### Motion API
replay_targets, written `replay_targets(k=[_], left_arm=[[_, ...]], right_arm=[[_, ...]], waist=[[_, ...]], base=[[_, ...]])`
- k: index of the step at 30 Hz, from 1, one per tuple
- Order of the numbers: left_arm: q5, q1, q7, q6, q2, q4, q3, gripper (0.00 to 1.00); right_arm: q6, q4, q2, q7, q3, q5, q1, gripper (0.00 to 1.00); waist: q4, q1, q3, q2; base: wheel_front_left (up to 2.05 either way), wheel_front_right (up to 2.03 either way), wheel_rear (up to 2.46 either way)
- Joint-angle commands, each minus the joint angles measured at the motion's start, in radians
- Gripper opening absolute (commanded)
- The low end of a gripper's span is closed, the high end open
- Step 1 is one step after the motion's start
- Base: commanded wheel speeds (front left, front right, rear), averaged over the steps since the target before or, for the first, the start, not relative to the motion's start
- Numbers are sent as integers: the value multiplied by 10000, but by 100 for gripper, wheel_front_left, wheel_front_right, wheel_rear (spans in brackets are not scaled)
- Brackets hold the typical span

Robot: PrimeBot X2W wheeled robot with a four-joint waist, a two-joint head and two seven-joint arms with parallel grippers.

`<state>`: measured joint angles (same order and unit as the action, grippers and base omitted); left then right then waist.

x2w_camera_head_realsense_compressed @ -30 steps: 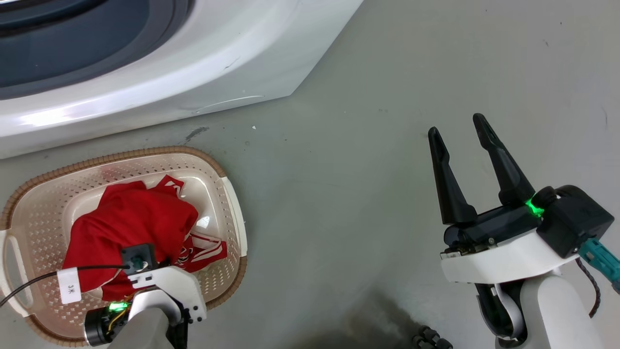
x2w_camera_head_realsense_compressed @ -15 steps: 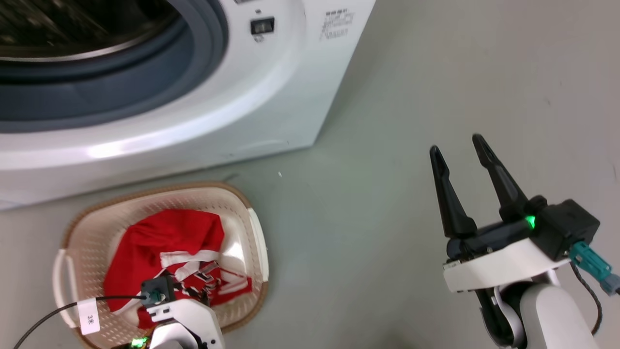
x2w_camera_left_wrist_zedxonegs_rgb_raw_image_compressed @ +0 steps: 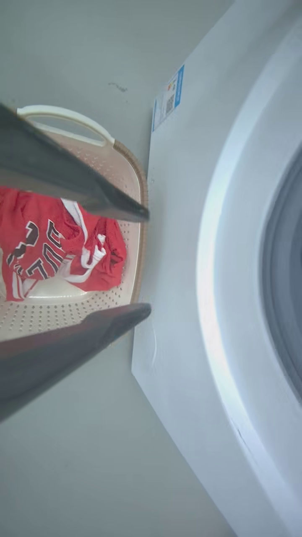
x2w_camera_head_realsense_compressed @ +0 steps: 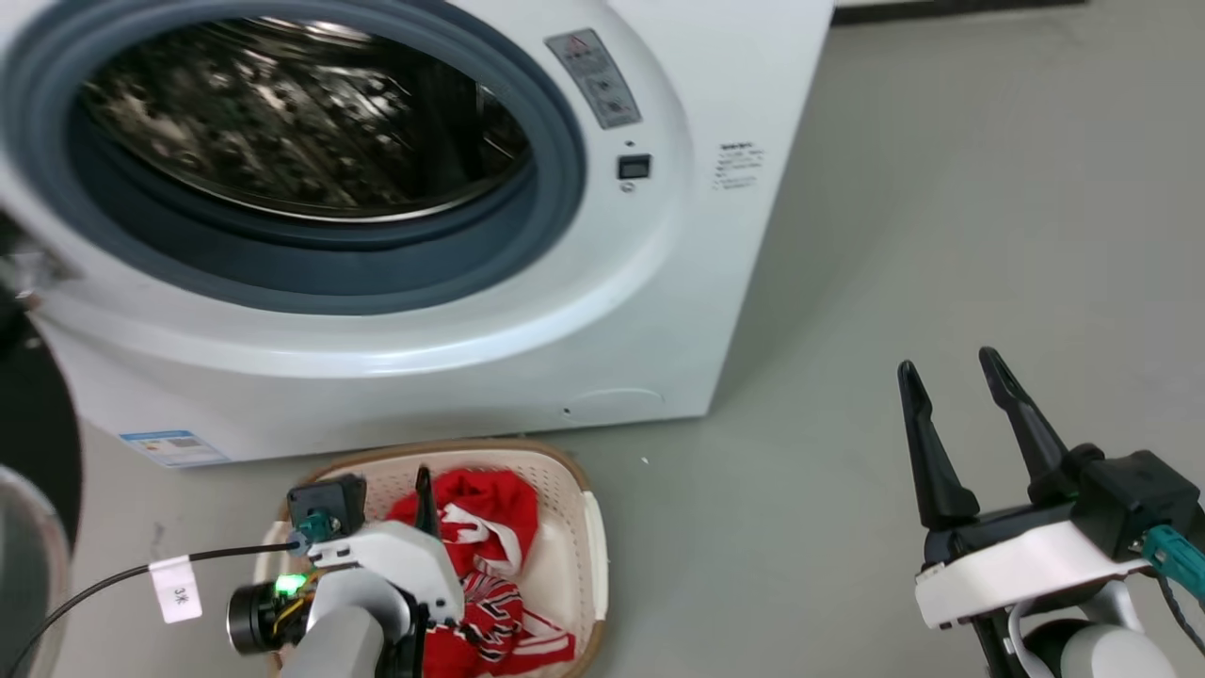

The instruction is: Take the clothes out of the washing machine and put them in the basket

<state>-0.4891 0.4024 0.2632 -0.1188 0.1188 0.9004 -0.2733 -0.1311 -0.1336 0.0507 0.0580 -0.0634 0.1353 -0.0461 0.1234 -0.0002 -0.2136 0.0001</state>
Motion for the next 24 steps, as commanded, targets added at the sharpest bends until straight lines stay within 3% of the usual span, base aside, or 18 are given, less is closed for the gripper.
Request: replay_targets(k=[1, 13, 24], left_arm=[[249, -295, 18, -100, -21, -572, 174, 100], [2508, -1464, 20, -394, -160, -5441, 1092, 100], [3485, -2413, -256, -450, 548, -7404, 983, 100]], right_arm=[[7, -61, -6, -45, 61, -83, 202, 100], [7, -279, -6, -251, 578, -355, 803, 100], [7, -399, -6, -307, 900, -761, 1406, 100]], waist=[[-411, 2, 423, -1], [-1180, 2, 1191, -1], [-1421, 2, 1908, -1]], base=[[0, 0, 0], [0, 0, 0], [0, 0, 0]])
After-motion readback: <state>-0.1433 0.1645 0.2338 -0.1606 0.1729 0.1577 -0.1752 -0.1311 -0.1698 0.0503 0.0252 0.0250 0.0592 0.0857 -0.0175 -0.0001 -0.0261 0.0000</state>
